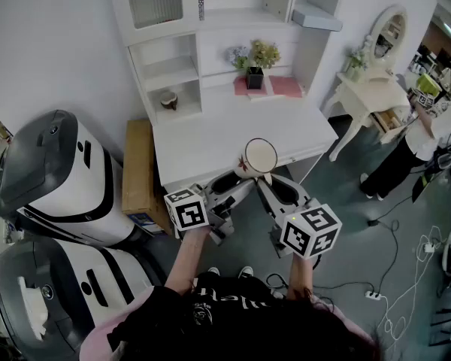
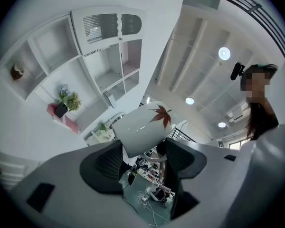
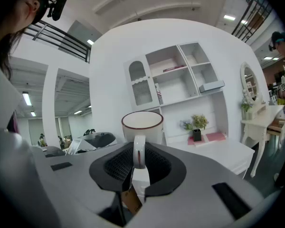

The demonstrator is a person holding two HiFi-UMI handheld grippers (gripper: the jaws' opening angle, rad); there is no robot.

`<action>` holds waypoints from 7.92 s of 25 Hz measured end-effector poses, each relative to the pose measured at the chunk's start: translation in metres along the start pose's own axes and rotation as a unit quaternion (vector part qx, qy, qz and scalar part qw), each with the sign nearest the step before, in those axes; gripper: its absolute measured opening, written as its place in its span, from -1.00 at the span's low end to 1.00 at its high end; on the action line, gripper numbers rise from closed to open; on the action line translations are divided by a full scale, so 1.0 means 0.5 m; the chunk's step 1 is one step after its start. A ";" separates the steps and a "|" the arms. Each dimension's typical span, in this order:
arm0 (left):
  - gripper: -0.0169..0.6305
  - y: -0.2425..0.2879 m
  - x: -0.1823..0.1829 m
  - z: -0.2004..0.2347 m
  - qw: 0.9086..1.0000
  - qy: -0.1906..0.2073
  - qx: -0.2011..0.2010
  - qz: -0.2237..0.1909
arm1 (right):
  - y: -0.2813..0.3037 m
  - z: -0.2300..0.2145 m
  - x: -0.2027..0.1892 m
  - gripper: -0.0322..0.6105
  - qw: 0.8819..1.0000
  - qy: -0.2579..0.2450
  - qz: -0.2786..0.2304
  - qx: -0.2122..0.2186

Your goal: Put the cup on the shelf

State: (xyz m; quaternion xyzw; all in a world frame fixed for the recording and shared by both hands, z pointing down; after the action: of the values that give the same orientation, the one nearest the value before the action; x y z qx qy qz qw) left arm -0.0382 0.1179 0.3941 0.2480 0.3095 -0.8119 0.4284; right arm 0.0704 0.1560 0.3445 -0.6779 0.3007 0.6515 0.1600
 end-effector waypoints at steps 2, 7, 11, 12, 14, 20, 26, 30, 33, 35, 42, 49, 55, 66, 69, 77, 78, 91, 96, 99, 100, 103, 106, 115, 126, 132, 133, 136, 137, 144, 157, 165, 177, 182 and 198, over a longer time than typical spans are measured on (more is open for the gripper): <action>-0.06 0.007 -0.003 -0.005 1.000 -0.006 0.005 -0.001 | -0.004 -0.006 -0.002 -0.62 1.000 -0.001 0.001 -0.001; -0.06 0.021 -0.011 -0.012 1.000 -0.011 0.014 -0.004 | -0.013 -0.020 -0.005 -0.62 1.000 0.001 0.000 0.004; -0.06 0.032 -0.017 -0.014 1.000 -0.009 0.017 -0.007 | -0.020 -0.032 -0.006 -0.62 1.000 0.001 -0.003 0.009; -0.06 0.036 -0.020 -0.014 1.000 -0.009 0.018 -0.007 | -0.022 -0.037 -0.007 -0.62 1.000 0.001 -0.002 0.010; -0.06 0.044 -0.027 -0.010 1.000 -0.005 0.015 -0.010 | -0.026 -0.046 -0.008 -0.62 1.000 0.000 0.000 0.012; -0.06 0.078 -0.051 -0.013 1.000 -0.011 0.025 -0.014 | -0.048 -0.082 -0.014 -0.62 1.000 -0.003 0.003 0.018; -0.06 0.116 -0.081 -0.018 1.000 -0.008 0.022 -0.020 | -0.079 -0.119 -0.019 -0.62 1.000 -0.006 0.002 0.021; -0.06 0.136 -0.091 -0.019 0.999 -0.014 0.032 -0.018 | -0.089 -0.140 -0.022 -0.62 1.000 -0.004 0.002 0.024; -0.06 0.148 -0.092 -0.012 0.999 -0.012 0.038 -0.014 | -0.086 -0.156 -0.024 -0.62 1.000 0.002 0.000 0.026; -0.06 0.155 -0.088 -0.004 0.999 -0.011 0.040 -0.012 | -0.079 -0.165 -0.024 -0.62 1.000 0.005 -0.002 0.027; -0.06 0.186 -0.059 0.056 0.999 -0.016 0.032 -0.015 | -0.026 -0.211 -0.015 -0.62 1.000 0.004 0.004 0.023; -0.06 0.239 0.025 0.153 0.999 -0.022 0.022 -0.012 | 0.085 -0.280 0.017 -0.62 1.000 -0.003 0.006 0.011; -0.06 0.270 0.130 0.249 1.000 -0.023 0.018 -0.002 | 0.212 -0.329 0.056 -0.62 1.000 0.001 0.005 0.003; -0.06 0.287 0.296 0.396 0.999 -0.034 -0.003 0.003 | 0.417 -0.370 0.117 -0.62 1.000 -0.005 0.008 -0.022; -0.06 0.285 0.328 0.430 0.999 -0.037 -0.014 0.004 | 0.460 -0.372 0.127 -0.62 0.999 -0.009 0.010 -0.029; -0.06 0.297 0.402 0.491 0.999 -0.025 -0.040 0.026 | 0.541 -0.385 0.151 -0.62 0.999 -0.018 -0.001 -0.049; -0.06 0.302 0.411 0.493 0.998 -0.024 -0.042 0.027 | 0.546 -0.389 0.158 -0.62 0.999 -0.020 -0.001 -0.050; -0.06 0.436 0.552 0.518 0.998 0.004 -0.066 0.010 | 0.621 -0.496 0.300 -0.62 0.995 -0.094 -0.017 -0.038; -0.07 0.483 0.605 0.538 0.998 0.018 -0.062 -0.010 | 0.659 -0.545 0.345 -0.62 0.993 -0.110 -0.036 -0.019; -0.07 0.514 0.634 0.547 0.998 0.026 -0.061 -0.024 | 0.677 -0.576 0.372 -0.62 0.992 -0.110 -0.056 -0.013; -0.07 0.521 0.643 0.549 0.997 0.031 -0.060 -0.027 | 0.682 -0.584 0.380 -0.62 0.992 -0.109 -0.062 -0.011; -0.07 0.540 0.665 0.549 0.997 0.049 -0.056 -0.038 | 0.693 -0.603 0.400 -0.62 0.991 -0.112 -0.078 0.001; -0.07 0.582 0.697 0.566 0.996 0.049 -0.050 -0.054 | 0.718 -0.648 0.435 -0.62 0.989 -0.122 -0.078 0.015; -0.07 0.656 0.751 0.593 0.994 0.071 -0.024 -0.074 | 0.767 -0.737 0.496 -0.62 0.987 -0.114 -0.097 0.052; -0.07 0.681 0.789 0.632 0.991 0.101 0.024 -0.080 | 0.837 -0.785 0.530 -0.62 0.986 -0.095 -0.110 0.085; -0.08 0.673 0.803 0.648 0.990 0.106 0.034 -0.090 | 0.877 -0.793 0.545 -0.62 0.985 -0.087 -0.115 0.099; -0.08 0.673 0.806 0.650 0.989 0.106 0.035 -0.092 | 0.882 -0.794 0.548 -0.62 0.984 -0.088 -0.116 0.100; -0.08 0.674 0.815 0.655 0.989 0.109 0.040 -0.095 | 0.900 -0.796 0.560 -0.62 0.984 -0.093 -0.114 0.102; -0.08 0.674 0.817 0.656 0.989 0.109 0.040 -0.095 | 0.906 -0.797 0.563 -0.62 0.984 -0.096 -0.113 0.102; -0.10 0.661 0.802 0.661 0.990 0.111 0.028 -0.083 | 0.952 -0.802 0.580 -0.62 0.982 -0.135 -0.093 0.091; -0.11 0.591 0.612 0.694 0.984 0.144 0.086 0.052 | 1.055 -0.849 0.613 -0.62 0.987 -0.143 -0.050 0.054; -0.13 0.534 0.543 0.697 0.993 0.072 0.087 0.019 | 1.088 -0.865 0.622 -0.61 0.987 -0.156 -0.026 0.000; -0.14 0.468 0.527 0.677 0.994 0.061 0.090 -0.007 | 1.067 -0.857 0.620 -0.35 0.985 -0.162 -0.061 -0.006; -0.15 0.447 0.529 0.669 0.994 0.059 0.088 -0.021 | 1.007 -0.845 0.620 -0.35 0.985 -0.144 -0.094 -0.002; -0.19 0.361 0.473 0.625 0.996 0.036 0.082 -0.005 | 0.802 -0.711 0.381 -0.36 0.994 -0.058 -0.087 0.043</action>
State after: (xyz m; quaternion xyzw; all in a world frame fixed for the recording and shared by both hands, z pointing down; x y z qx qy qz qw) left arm -0.0485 -0.3136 0.3981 0.3099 0.2587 -0.8272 0.3908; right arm 0.0974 -0.4065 0.2635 -0.6552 0.2584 0.6599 0.2618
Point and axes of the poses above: the fingertips, and each gripper's own axes: y forward along the fingers, z to its left, x out of its top, the point moved 5 cm from there along -y, backward along the fingers, and after that the axes turned 6 degrees about -y, right-handed, at the moved point
